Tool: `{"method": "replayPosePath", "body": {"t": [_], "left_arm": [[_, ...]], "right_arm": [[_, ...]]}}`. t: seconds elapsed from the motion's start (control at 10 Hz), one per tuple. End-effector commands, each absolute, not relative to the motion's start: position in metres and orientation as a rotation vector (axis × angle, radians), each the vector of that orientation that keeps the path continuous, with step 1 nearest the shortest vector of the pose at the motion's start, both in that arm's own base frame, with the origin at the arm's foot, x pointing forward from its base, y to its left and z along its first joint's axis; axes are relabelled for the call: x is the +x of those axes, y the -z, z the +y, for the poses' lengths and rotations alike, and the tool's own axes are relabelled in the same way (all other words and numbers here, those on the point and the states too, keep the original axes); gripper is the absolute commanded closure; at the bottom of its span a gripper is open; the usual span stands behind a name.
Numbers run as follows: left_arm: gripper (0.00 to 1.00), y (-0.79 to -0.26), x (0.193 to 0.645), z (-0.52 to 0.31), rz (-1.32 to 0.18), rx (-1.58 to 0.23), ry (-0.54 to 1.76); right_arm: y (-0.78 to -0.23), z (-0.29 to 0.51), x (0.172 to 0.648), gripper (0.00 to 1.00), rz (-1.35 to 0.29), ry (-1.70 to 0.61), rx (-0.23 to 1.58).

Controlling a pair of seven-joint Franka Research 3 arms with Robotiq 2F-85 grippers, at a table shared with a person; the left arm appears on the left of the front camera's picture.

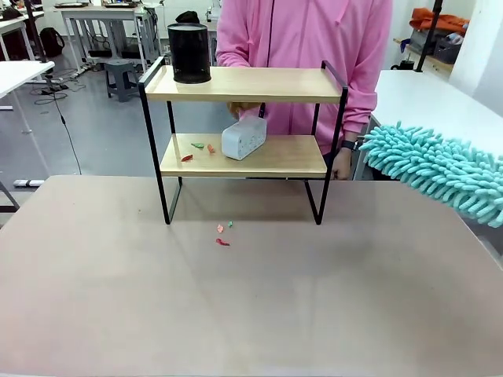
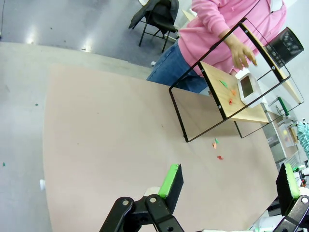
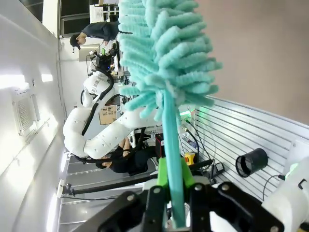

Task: Clean the shelf.
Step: Clean the remaining tier of the Shelf with the Duster once objects are removed.

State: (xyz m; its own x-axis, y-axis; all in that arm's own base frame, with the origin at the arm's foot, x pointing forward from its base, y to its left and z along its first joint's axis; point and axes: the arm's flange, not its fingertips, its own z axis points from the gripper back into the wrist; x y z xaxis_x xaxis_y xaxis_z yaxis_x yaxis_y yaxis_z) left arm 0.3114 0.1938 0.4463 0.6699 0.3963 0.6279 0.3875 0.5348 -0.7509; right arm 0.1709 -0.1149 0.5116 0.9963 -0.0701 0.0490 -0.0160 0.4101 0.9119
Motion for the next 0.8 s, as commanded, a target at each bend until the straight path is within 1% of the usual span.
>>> {"method": "replayPosePath", "body": {"t": [0.0, 0.6, 0.7], "left_arm": [[0.0, -0.4454, 0.3126, 0.1926, -0.91, -1.05, 0.011], [0.0, -0.4454, 0.3126, 0.1926, -0.91, -1.05, 0.011], [0.0, -0.4454, 0.3126, 0.1926, -0.91, -1.05, 0.011]], "right_arm": [[-0.5155, -0.1158, 0.1692, 1.0, -0.104, 0.018, 1.172], [-0.5155, -0.1158, 0.1692, 1.0, -0.104, 0.018, 1.172], [-0.5116, -0.1149, 0.1709, 0.89, -0.084, 0.034, 1.148]]}}
